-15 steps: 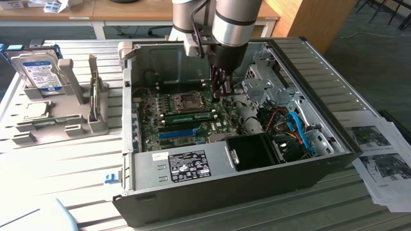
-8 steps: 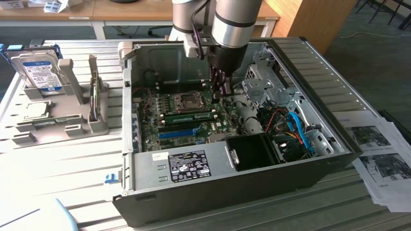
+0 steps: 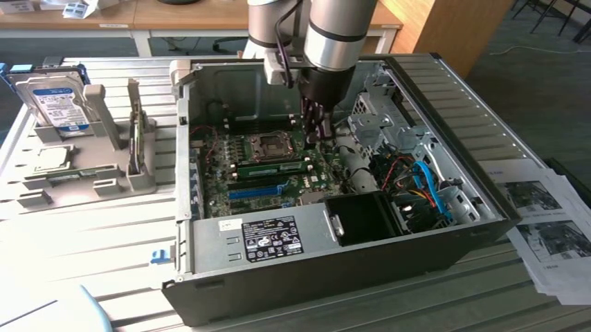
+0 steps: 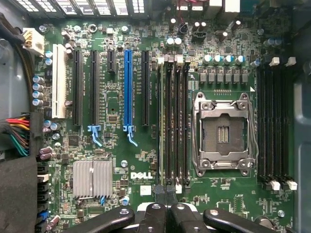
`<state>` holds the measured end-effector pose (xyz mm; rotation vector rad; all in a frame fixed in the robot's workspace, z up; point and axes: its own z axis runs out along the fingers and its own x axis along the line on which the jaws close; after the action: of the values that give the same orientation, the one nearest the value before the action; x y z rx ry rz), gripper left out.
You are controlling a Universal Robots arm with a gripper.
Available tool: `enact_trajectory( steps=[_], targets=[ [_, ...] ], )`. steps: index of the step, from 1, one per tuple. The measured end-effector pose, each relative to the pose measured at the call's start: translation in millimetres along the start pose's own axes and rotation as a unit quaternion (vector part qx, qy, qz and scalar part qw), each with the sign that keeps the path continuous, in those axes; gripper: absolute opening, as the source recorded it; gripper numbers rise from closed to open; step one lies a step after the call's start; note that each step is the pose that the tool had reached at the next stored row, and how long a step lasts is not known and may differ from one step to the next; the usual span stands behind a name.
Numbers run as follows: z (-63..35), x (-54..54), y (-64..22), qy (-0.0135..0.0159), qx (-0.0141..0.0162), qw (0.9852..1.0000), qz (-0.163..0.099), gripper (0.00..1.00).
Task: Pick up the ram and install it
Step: 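Press down the ram until it locks into place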
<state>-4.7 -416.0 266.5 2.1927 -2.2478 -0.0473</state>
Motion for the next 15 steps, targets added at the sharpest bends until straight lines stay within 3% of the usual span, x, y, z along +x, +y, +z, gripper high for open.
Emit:
enact_trajectory(
  steps=[15],
  targets=[
    [9.5, 0.2, -0.2, 0.0, 0.0, 1.0, 0.001, 0.09]
  ],
)
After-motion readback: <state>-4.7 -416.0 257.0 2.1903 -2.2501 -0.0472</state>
